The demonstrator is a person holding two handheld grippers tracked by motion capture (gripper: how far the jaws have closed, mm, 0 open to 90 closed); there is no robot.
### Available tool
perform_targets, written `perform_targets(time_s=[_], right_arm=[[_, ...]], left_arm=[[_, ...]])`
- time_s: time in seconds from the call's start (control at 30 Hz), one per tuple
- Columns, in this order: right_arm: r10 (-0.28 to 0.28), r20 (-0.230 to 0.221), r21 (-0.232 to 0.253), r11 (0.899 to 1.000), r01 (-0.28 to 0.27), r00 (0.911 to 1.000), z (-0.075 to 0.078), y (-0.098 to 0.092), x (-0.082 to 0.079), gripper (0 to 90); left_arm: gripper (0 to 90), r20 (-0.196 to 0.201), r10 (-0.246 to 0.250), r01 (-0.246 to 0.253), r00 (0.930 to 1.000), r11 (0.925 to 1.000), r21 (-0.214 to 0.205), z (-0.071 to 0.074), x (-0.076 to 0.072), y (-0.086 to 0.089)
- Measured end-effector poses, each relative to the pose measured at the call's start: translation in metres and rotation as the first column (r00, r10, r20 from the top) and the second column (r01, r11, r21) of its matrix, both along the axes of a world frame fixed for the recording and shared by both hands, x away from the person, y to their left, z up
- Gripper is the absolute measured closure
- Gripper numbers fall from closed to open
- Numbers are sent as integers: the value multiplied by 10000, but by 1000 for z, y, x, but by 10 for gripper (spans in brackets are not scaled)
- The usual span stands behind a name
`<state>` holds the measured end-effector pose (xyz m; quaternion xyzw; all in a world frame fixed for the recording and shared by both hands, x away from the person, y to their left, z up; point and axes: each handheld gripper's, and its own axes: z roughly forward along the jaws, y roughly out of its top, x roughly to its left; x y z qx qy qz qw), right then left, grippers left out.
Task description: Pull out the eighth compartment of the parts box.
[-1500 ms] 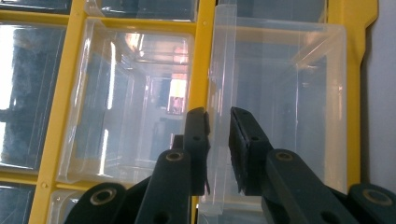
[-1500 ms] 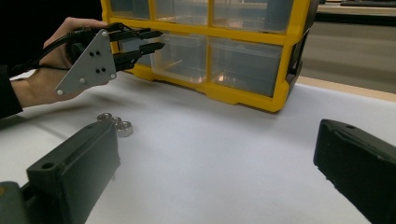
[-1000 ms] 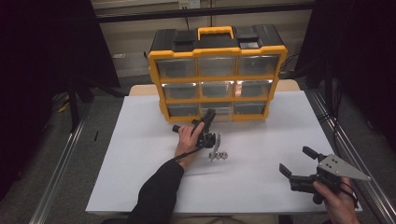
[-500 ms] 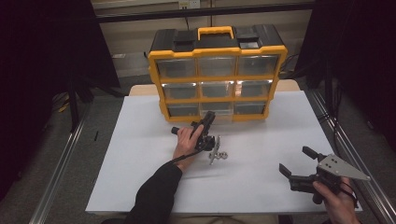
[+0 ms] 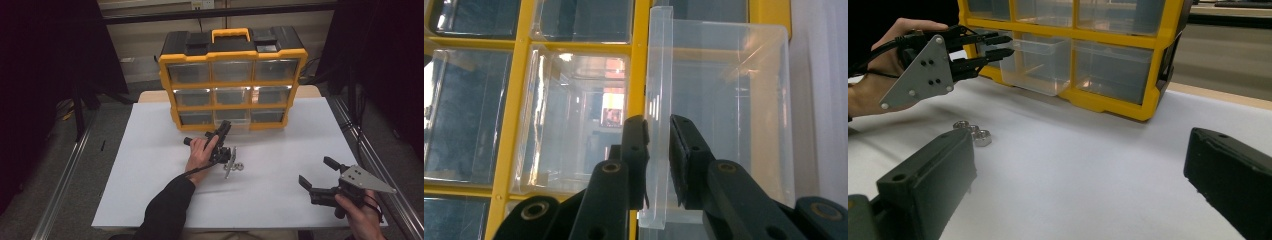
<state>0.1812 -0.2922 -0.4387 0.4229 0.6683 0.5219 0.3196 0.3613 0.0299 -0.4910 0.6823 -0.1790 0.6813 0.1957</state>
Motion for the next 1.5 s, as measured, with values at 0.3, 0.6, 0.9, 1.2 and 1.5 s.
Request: perform_targets(time_s=[0.3,0.6,0.9,1.2,1.5], right_arm=[[7,-5,8,10000,-7,10000,0,0,0,0],[12,-64,33,10000,-12,10000,0,1,0,0],[27,-63,27,10000,-27,10000,0,1,0,0],[33,-27,-3,10000,-33,10000,0,1,1,0],[31,-25,-17,10000,-31,10000,0,1,1,0]], left_arm=[[784,-10,-9,9,10000,10000,-56,-2,-5,-1],[786,-141,-118,116,9998,9999,-92,-2,-9,-2],[820,-72,-318,319,9995,9994,138,-1,-15,0],[766,-160,-412,411,9990,9991,-82,1,-12,1],[690,-205,-373,369,9991,9991,-215,2,-5,-6]])
